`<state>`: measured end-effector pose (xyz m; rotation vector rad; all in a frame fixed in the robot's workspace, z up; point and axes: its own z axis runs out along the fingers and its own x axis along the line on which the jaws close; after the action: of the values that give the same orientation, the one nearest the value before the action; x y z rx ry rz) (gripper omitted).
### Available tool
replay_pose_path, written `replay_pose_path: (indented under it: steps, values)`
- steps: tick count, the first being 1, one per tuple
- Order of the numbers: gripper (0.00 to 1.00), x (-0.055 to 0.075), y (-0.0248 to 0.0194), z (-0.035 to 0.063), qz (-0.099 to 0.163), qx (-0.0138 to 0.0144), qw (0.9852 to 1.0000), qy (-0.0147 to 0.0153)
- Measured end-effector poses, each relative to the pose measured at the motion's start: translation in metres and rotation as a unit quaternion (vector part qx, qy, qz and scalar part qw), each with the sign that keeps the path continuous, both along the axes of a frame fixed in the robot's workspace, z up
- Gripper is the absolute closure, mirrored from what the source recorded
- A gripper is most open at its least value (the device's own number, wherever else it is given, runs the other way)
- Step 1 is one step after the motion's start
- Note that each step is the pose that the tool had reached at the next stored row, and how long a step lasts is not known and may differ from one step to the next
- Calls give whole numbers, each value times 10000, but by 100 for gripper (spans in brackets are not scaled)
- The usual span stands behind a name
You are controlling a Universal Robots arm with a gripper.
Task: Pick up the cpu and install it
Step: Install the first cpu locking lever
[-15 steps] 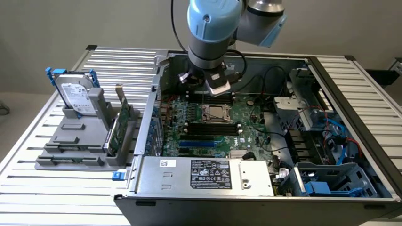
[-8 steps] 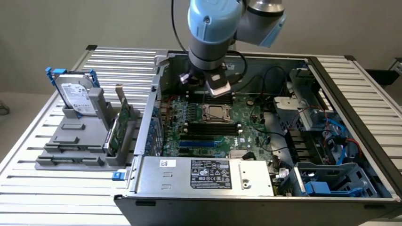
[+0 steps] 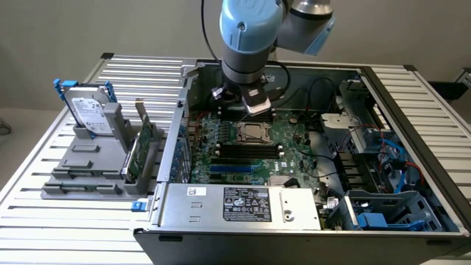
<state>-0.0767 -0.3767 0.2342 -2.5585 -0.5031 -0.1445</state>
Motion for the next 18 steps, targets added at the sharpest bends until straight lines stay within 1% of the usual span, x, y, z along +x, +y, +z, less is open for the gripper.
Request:
replay_pose_path:
  steps: [1, 2, 4, 5, 6, 8, 11, 12, 13, 14, 17, 18]
  values:
    - [89, 0, -1, -7, -46, -1, 10000, -2]
    - [89, 0, -3, -19, -89, -1, 10000, -13]
    - [89, -1, -10, -43, -157, -1, 9999, -52]
    - [89, 0, -11, -52, -186, -8, 9998, -68]
    - [89, 0, -12, -61, -210, -24, 9997, -76]
    - [89, 0, -11, -76, -235, -83, 9997, -83]
    - [89, 0, -7, -92, -236, -238, 9994, -88]
    - [89, 0, -1, -100, -236, -284, 9993, -89]
    - [89, -1, 4, -110, -235, -317, 9992, -91]
    - [89, 0, 9, -122, -235, -340, 9991, -95]
    - [89, 0, 19, -161, -227, -379, 9990, -111]
    - [89, -1, 22, -173, -220, -386, 9989, -119]
